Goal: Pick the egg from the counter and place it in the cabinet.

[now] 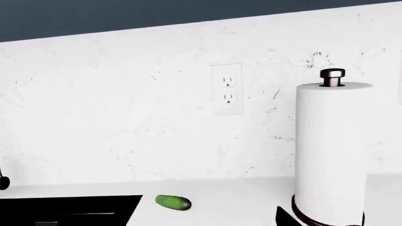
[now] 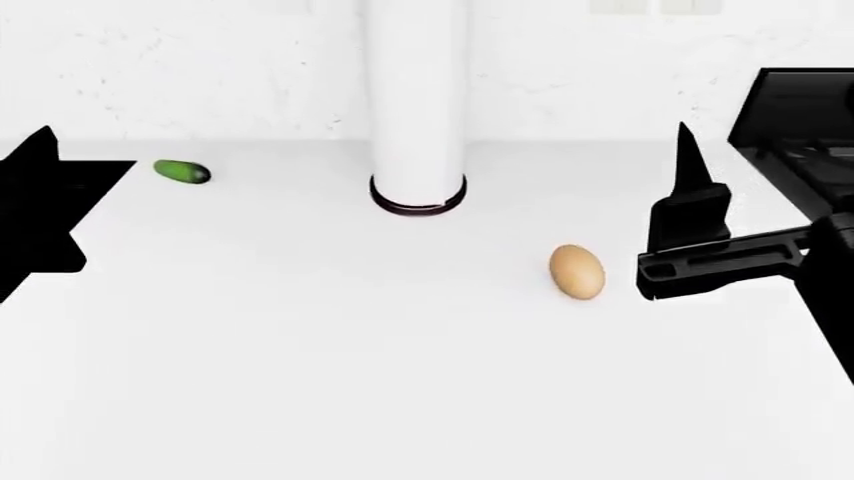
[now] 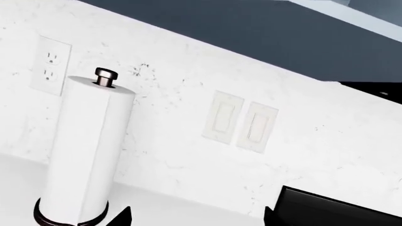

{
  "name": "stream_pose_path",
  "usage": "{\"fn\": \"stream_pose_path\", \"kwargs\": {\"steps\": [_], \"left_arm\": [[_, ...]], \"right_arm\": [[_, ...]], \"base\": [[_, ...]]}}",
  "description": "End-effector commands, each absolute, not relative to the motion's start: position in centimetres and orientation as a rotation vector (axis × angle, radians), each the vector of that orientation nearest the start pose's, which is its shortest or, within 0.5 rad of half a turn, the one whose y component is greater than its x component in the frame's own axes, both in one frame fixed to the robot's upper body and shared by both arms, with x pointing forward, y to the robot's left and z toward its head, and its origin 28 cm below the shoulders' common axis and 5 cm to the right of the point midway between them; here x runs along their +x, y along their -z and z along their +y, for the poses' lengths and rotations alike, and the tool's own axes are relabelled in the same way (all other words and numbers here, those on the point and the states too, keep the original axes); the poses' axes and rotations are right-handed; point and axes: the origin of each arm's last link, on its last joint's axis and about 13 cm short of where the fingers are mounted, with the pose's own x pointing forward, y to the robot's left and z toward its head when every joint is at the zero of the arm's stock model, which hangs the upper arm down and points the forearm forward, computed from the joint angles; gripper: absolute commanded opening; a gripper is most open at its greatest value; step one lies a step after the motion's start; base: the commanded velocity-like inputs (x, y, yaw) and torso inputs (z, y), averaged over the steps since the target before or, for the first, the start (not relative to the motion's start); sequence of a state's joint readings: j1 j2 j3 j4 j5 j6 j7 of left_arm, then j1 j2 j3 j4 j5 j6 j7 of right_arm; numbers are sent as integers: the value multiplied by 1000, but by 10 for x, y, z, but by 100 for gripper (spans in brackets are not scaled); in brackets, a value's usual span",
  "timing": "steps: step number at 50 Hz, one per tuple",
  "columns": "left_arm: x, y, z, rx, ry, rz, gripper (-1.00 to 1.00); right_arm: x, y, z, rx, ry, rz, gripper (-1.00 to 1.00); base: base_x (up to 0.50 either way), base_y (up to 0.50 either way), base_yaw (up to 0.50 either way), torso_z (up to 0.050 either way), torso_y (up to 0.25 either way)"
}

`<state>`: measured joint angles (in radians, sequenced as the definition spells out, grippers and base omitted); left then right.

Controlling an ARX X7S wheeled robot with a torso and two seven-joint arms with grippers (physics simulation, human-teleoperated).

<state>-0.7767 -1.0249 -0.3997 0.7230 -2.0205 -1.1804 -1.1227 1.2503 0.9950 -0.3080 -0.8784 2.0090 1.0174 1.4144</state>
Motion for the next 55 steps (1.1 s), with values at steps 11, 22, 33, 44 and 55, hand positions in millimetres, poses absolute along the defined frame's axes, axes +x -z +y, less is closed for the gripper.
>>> {"fn": "stream_pose_path", "kwargs": {"steps": [11, 22, 33, 44, 55], "left_arm": [[139, -308, 298, 86, -72, -125, 100], [142, -306, 299, 84, -73, -118, 100], [143, -305, 300, 82, -76, -116, 100], [143, -303, 301, 77, -77, -115, 100], [143, -302, 301, 75, -76, -114, 100]], "right_arm": [[150, -298, -132, -294, 14, -89, 100], [198, -253, -131, -234, -82, 322, 100], [213, -230, -138, -213, -58, 386, 100], [220, -212, -138, -204, -63, 419, 100], [230, -198, -141, -192, -63, 441, 100]], "base": [[110, 87, 0, 0, 0], [0, 0, 0, 0, 0], [0, 0, 0, 0, 0], [0, 0, 0, 0, 0], [0, 0, 0, 0, 1]]}}
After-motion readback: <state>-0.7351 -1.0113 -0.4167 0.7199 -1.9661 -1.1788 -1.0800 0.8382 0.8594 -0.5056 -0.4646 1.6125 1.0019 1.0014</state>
